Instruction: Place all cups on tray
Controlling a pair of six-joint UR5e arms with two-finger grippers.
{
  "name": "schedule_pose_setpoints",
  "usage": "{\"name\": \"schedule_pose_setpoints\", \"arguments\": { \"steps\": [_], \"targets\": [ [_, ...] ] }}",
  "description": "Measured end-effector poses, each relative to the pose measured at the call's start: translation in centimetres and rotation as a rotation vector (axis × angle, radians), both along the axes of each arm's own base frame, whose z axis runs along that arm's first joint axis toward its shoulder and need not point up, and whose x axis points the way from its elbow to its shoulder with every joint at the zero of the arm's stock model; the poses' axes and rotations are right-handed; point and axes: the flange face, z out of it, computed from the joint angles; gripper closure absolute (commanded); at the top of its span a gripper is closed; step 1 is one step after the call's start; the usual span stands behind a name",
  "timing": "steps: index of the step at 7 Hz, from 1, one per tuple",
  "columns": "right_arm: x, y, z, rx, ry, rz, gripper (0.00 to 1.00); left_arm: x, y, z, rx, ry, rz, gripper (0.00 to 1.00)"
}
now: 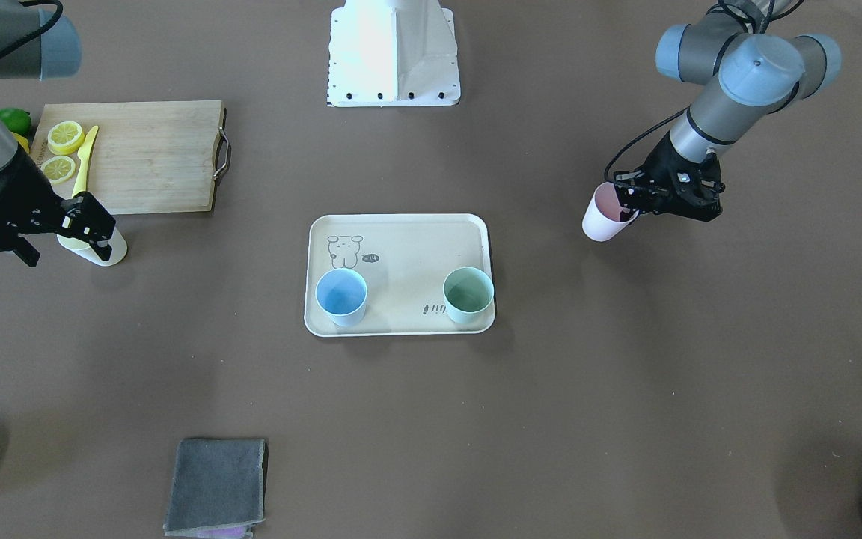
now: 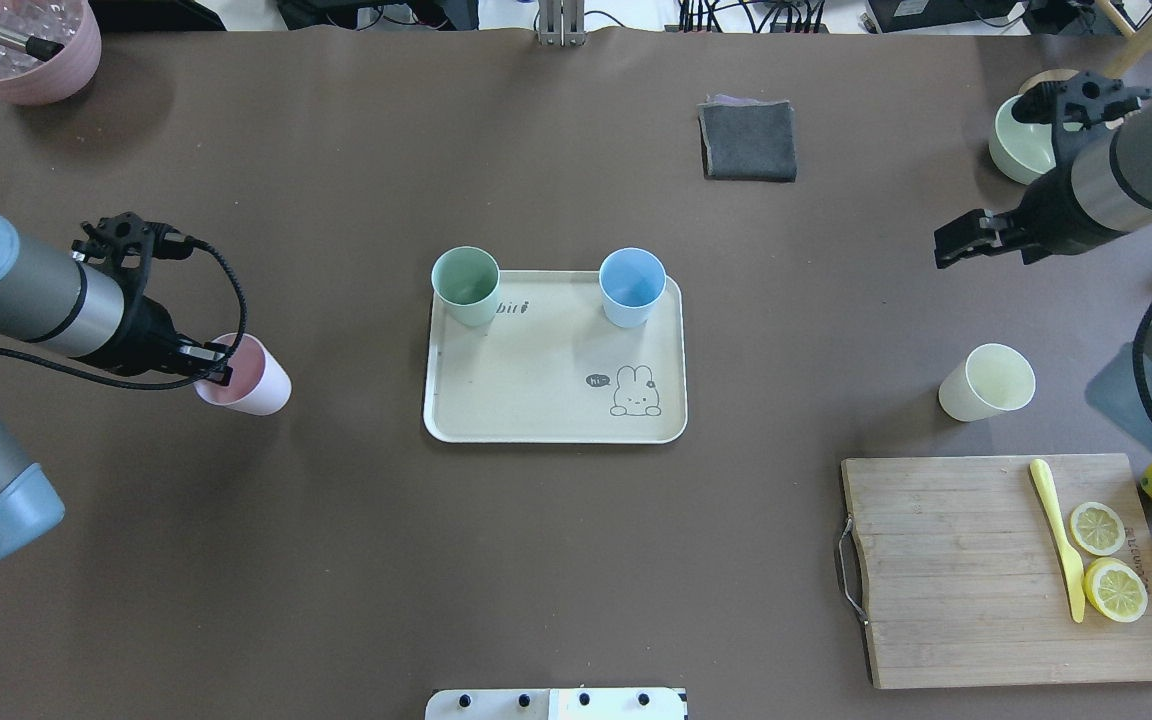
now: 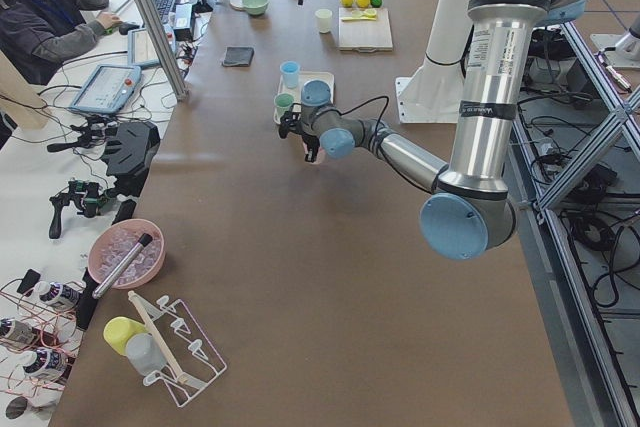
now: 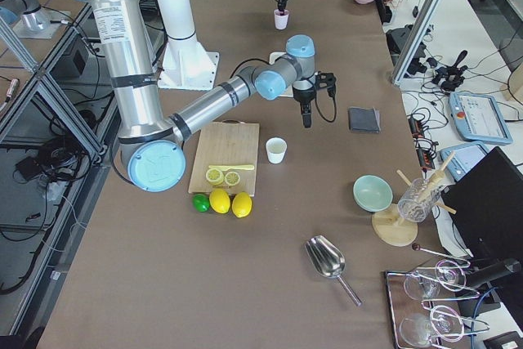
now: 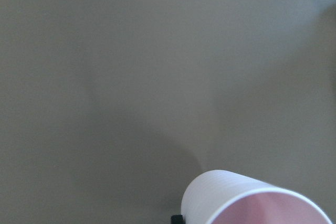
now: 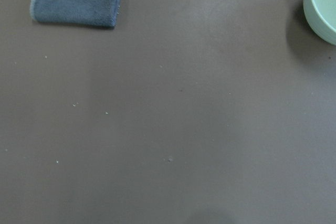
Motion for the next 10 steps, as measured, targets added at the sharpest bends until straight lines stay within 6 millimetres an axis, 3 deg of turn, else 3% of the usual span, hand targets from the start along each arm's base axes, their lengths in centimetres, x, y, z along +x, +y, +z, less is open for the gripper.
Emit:
{"name": "schedule_pose_setpoints", "arguments": {
  "steps": [2, 3, 4, 6, 7, 10],
  "targets": [
    [2.0, 3.1, 4.7, -0.014, -0.024, -0.019, 0.00, 5.3, -0.4, -7.3, -0.071, 0.017, -0.004, 1.00],
    [2.6, 3.7, 5.4, -0.021, -0.033, -0.024, 0.00, 8.0, 0.1, -10.5, -0.101, 0.017, -0.001, 1.00],
    [2.9, 3.9, 5.6, -0.025, -0.040, -0.027, 0.00, 10.7, 0.6, -12.8, -0.116, 0.011, -0.011, 1.00],
    [3.3, 4.1, 5.9, -0.036, -0.047, -0.028, 0.00, 15.2, 0.1, -14.9, -0.115, -0.012, -0.039, 0.95],
    [3.4, 4.2, 6.1, -0.042, -0.048, -0.027, 0.00, 16.2, -0.3, -15.1, -0.114, -0.020, -0.046, 0.03],
    [3.5, 5.0, 7.3, -0.067, -0.033, -0.025, 0.00, 15.7, -1.3, -16.5, -0.084, -0.012, -0.082, 0.02]
  ]
}}
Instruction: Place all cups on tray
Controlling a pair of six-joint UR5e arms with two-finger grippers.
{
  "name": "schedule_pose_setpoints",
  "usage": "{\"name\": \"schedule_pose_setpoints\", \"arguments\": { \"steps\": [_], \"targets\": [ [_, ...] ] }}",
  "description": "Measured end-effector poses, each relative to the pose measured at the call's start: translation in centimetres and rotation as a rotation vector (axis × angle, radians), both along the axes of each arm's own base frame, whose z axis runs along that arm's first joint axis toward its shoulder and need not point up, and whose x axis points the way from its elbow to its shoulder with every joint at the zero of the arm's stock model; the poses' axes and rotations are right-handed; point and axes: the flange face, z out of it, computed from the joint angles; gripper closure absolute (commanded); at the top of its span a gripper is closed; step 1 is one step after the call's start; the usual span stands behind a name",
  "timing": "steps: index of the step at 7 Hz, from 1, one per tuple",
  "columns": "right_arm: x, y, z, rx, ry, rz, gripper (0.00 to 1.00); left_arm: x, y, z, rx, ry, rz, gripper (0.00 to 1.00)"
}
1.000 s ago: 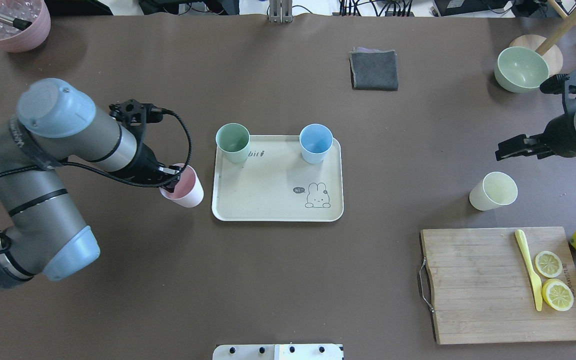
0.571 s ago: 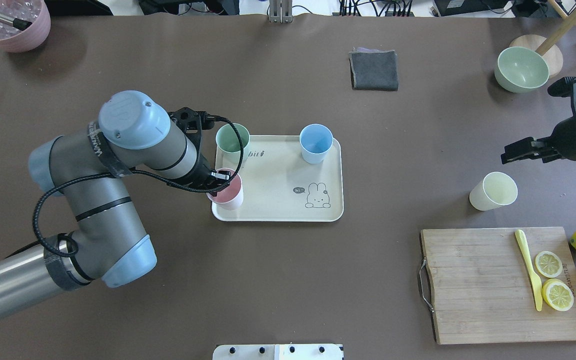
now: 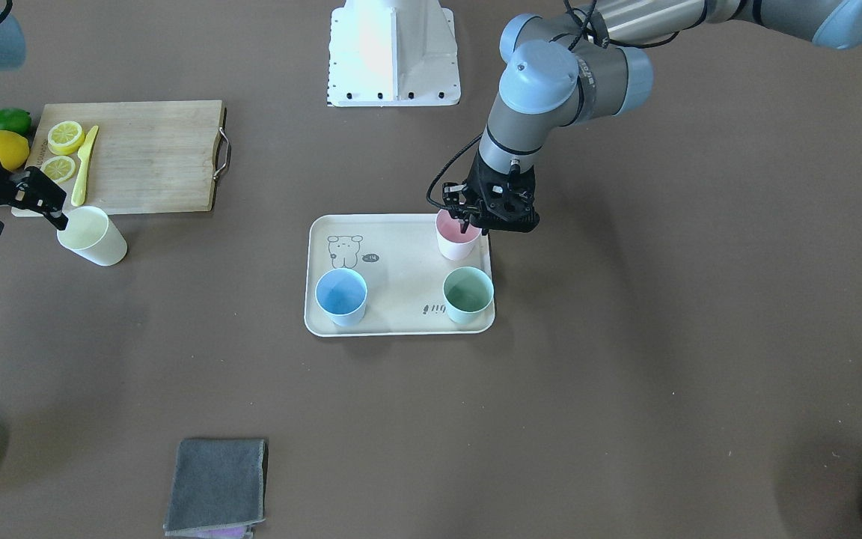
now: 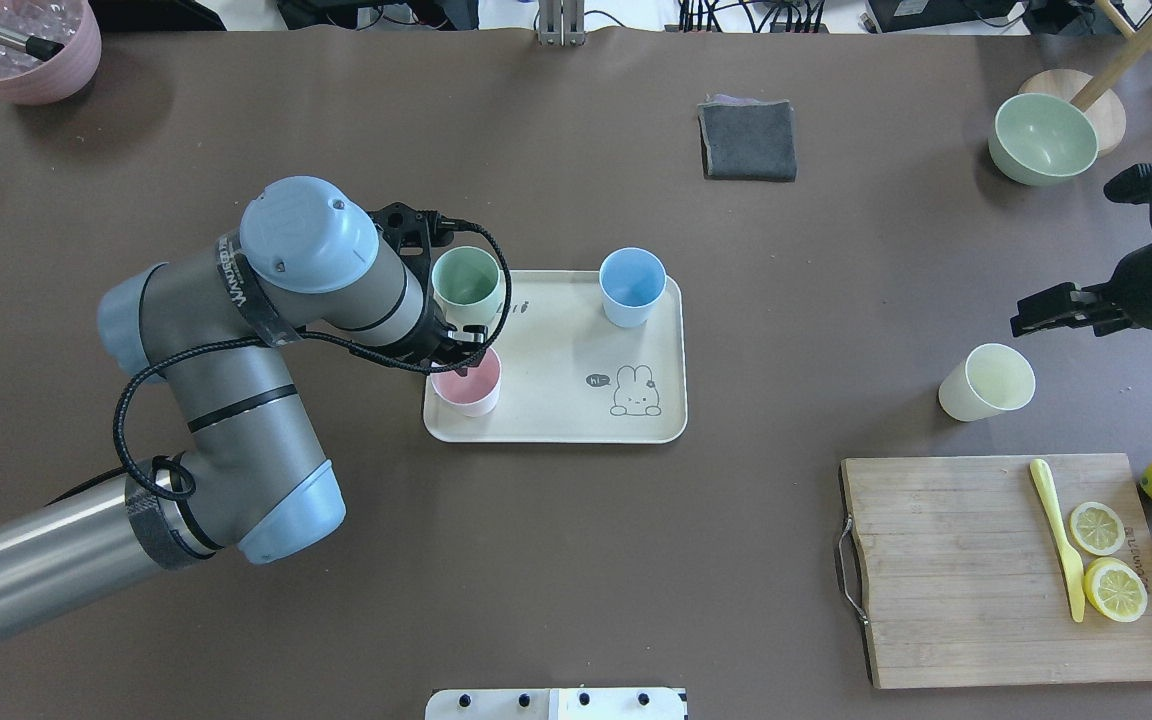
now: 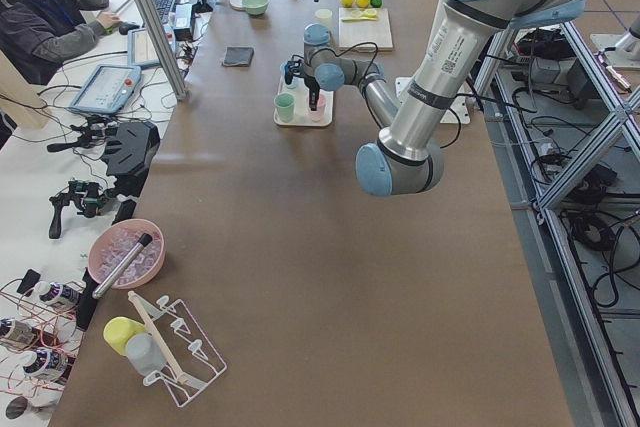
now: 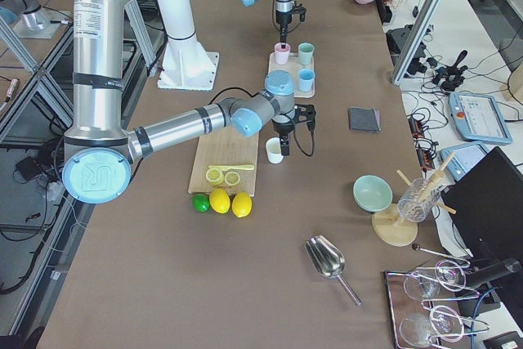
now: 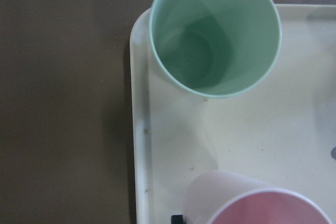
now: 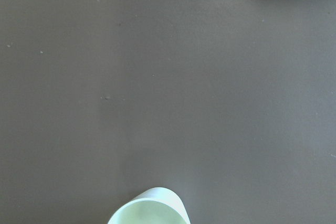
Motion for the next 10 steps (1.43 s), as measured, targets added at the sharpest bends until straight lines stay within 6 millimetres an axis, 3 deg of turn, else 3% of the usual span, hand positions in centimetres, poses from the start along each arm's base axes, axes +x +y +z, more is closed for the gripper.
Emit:
{"name": "schedule_pose_setpoints", "arguments": {
  "steps": [1, 3, 4, 5, 6, 8, 9, 10],
  "targets": [
    [-0.4, 0.5, 0.6, -0.006, 0.013, -0.008, 0.01, -1.9, -1.3, -0.9, 0.004, 0.017, -0.021, 0.02],
    [-2.1, 1.5, 1.6, -0.016, 0.039, -0.022, 0.08, -7.9, -5.3, -1.9, -0.015, 0.041, -0.028, 0.02],
    [-3.2, 2.1, 2.0, -0.022, 0.049, -0.021, 0.21, -10.5, -7.1, -1.7, 0.003, 0.030, -0.018, 0.02],
    [-4.2, 2.5, 2.8, -0.021, 0.069, -0.022, 0.66, -12.3, -8.3, -1.2, 0.025, 0.017, -0.012, 0.02],
    [-5.0, 2.7, 3.6, -0.020, 0.088, -0.025, 1.00, -13.3, -9.0, -0.8, 0.036, 0.009, -0.012, 0.02],
    [-6.1, 2.8, 3.9, -0.014, 0.091, -0.030, 1.00, -13.8, -9.3, -0.2, 0.039, 0.000, -0.012, 0.02],
    [-6.9, 2.5, 2.8, -0.008, 0.074, -0.021, 1.00, -13.9, -9.3, 0.1, 0.039, -0.004, -0.010, 0.02],
    [-8.3, 1.7, 0.3, -0.018, 0.033, 0.016, 1.00, -14.0, -9.3, 0.6, 0.037, -0.009, -0.010, 0.02]
  ]
}}
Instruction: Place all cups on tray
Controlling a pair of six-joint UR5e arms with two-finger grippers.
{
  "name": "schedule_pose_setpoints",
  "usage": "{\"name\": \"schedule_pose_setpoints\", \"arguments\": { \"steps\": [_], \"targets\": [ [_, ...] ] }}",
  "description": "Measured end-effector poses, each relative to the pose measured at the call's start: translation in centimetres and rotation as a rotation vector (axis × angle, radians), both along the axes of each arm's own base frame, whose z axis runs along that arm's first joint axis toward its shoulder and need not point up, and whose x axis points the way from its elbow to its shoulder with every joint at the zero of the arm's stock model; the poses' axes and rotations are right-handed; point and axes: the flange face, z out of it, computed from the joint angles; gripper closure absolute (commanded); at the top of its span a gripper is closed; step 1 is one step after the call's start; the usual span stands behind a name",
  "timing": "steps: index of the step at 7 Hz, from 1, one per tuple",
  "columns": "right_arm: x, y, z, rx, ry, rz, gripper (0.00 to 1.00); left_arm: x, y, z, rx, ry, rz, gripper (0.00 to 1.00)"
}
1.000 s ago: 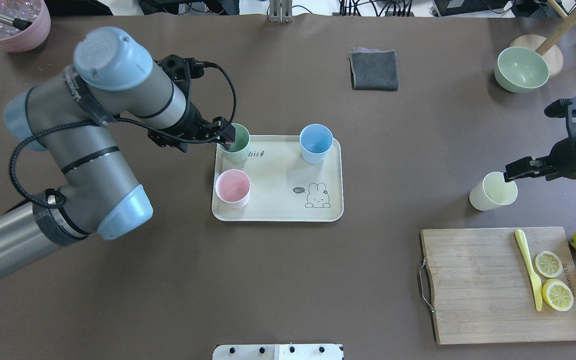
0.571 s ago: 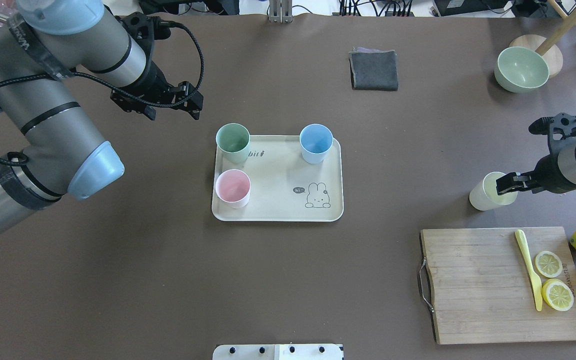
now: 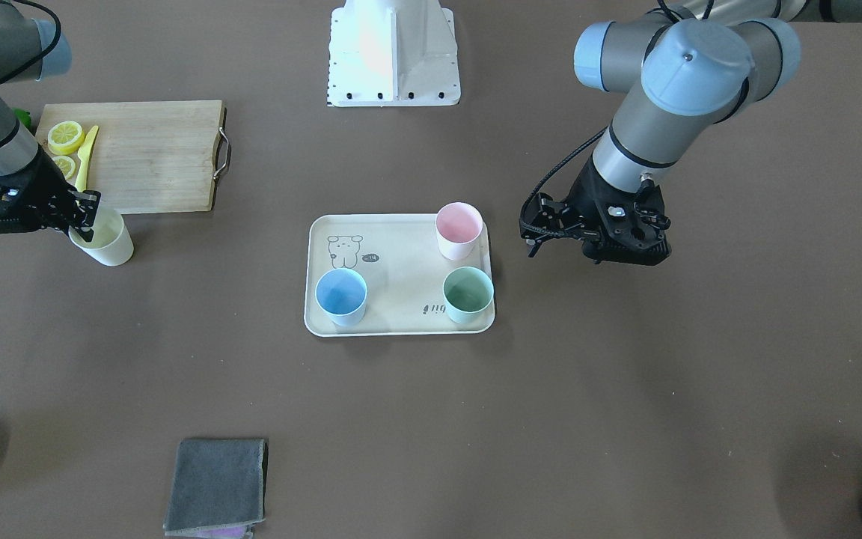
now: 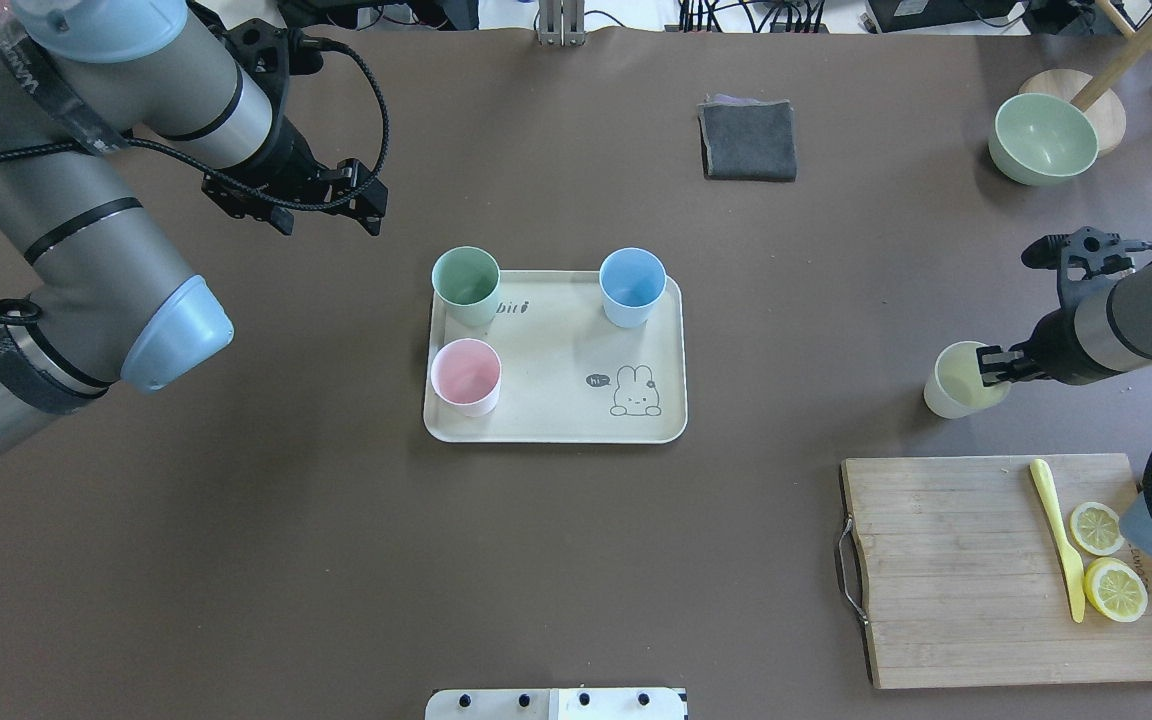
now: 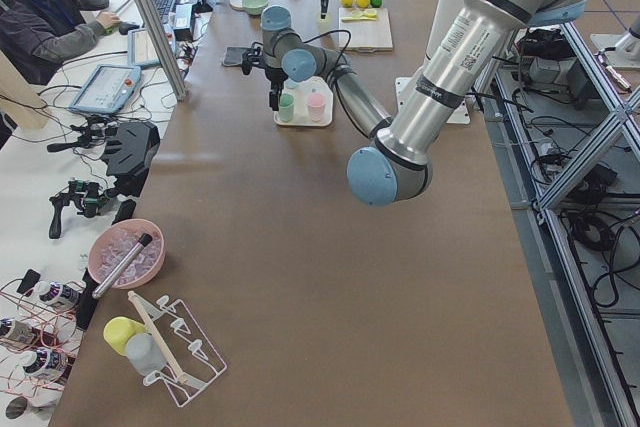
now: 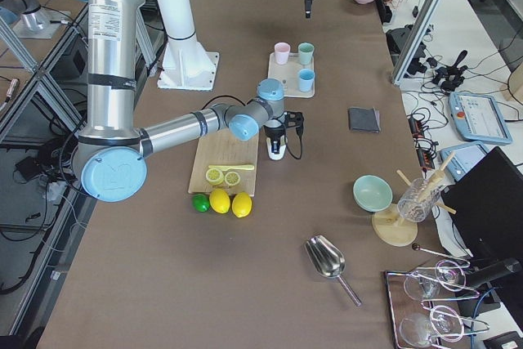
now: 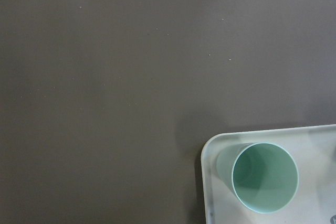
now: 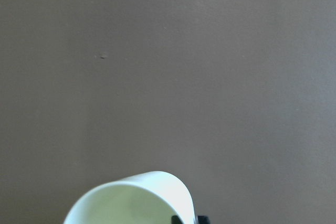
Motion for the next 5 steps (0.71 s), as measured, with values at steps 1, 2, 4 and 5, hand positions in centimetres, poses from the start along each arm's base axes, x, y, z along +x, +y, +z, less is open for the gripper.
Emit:
{"name": "schedule_pose_setpoints", "arguments": {
  "steps": [1, 2, 4, 5],
  "targets": [
    [-2.2, -0.8, -3.6, -0.020, -0.056, 0.048, 1.00, -0.1, 0.0, 0.7, -0.003, -0.006, -0.001, 0.02],
    [-5.0, -1.4, -7.5, -0.052, -0.099, 0.092, 1.00, -0.5, 0.0, 1.5, 0.006, -0.015, 0.006, 0.02],
    [-11.6, -2.1, -16.5, -0.134, -0.099, 0.156, 1.00, -1.8, -0.7, 3.2, 0.034, -0.038, 0.020, 0.02],
    [-14.9, -1.3, -20.4, -0.153, -0.088, 0.170, 1.00, -2.0, -0.8, 3.6, 0.037, -0.043, 0.022, 0.02]
  ]
}}
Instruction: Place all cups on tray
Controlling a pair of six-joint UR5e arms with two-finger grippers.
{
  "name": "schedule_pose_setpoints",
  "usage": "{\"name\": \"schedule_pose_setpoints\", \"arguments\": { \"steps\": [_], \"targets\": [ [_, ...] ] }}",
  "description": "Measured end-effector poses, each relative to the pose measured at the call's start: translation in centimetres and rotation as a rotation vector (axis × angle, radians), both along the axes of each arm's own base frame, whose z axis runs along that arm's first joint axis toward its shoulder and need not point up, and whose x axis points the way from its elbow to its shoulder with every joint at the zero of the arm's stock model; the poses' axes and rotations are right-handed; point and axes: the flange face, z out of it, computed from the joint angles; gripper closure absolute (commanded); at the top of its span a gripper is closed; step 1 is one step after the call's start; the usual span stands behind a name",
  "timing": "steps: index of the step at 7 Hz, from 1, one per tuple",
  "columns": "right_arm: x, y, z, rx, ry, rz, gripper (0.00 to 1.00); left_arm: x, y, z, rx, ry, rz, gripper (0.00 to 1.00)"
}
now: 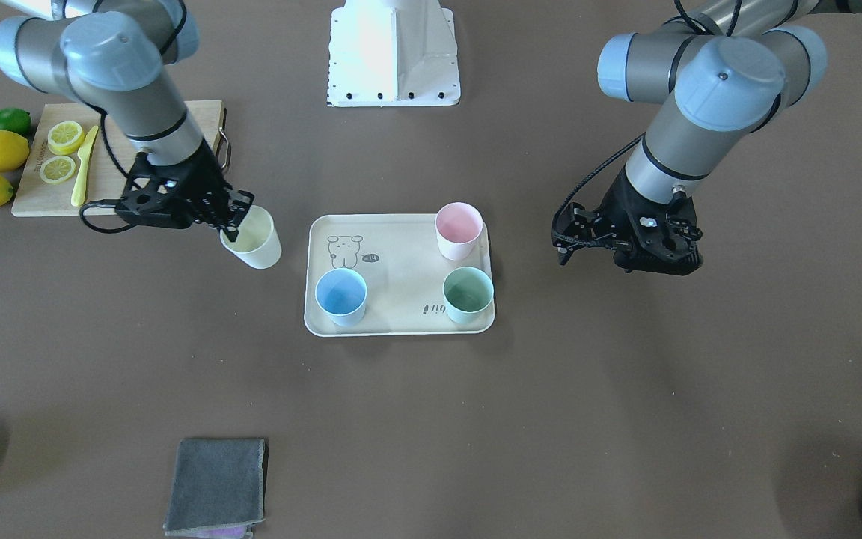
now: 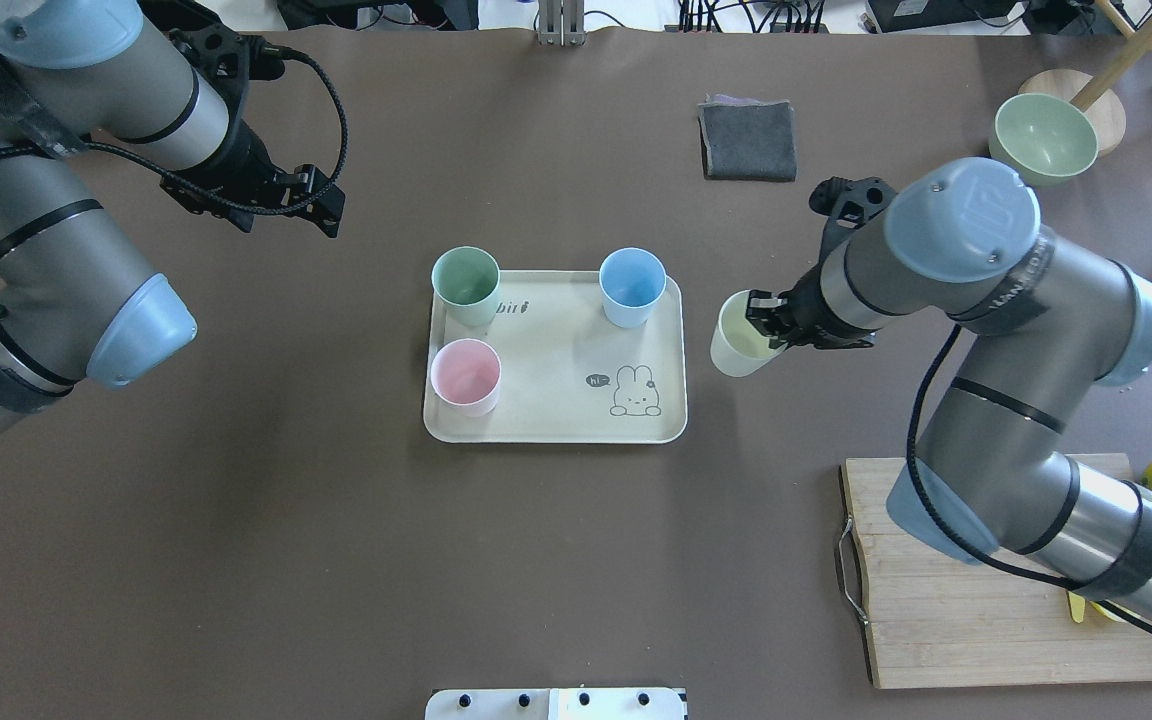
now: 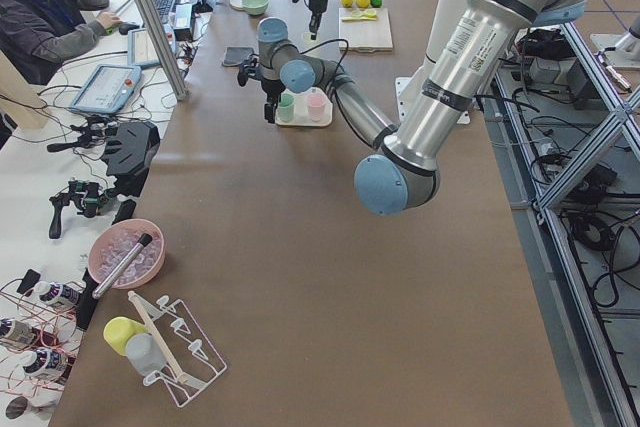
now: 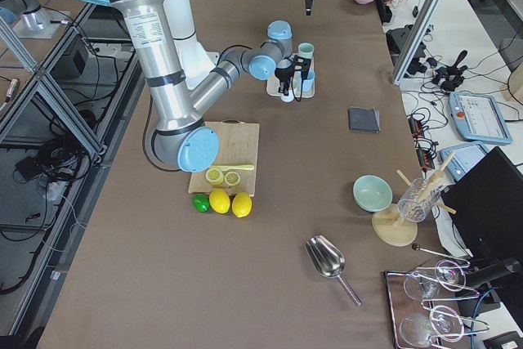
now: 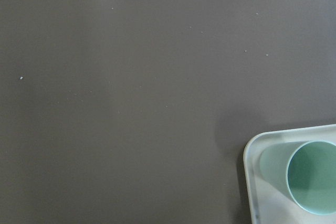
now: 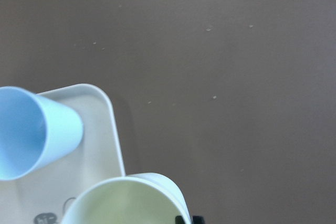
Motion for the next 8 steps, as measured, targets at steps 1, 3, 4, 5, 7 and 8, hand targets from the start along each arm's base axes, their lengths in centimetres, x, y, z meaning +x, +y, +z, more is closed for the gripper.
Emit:
{"name": "schedule_pose_setpoints", "arguments": {
  "steps": [1, 3, 4, 5, 7, 8],
  "targets": [
    [-2.9, 1.1, -2.5, -0.009, 0.003, 0.006, 0.75, -0.1, 0.0, 0.1, 0.001, -0.002, 0.000, 0.02],
    [-7.6, 2.0, -4.6, -0.018, 0.015, 0.029, 0.00, -0.2, -0.1, 0.2, 0.000, -0.003, 0.000, 0.02],
    [-8.7, 1.6, -4.8, -0.003, 0.030, 0.047, 0.00, -0.2, -0.1, 0.3, -0.001, -0.003, 0.000, 0.02],
    [-8.5, 0.8, -5.0, 0.018, 0.037, 0.059, 0.00, -0.2, -0.1, 0.4, -0.003, -0.003, -0.001, 0.02],
    [-3.6, -2.3, -5.0, 0.049, 0.020, 0.030, 0.00, -1.8, -0.7, 1.2, -0.007, -0.011, -0.013, 0.02],
    [0.6, -3.7, -3.6, 0.071, 0.017, -0.004, 0.00, -3.4, -1.0, 2.6, 0.004, -0.028, -0.011, 0.02]
  ]
}}
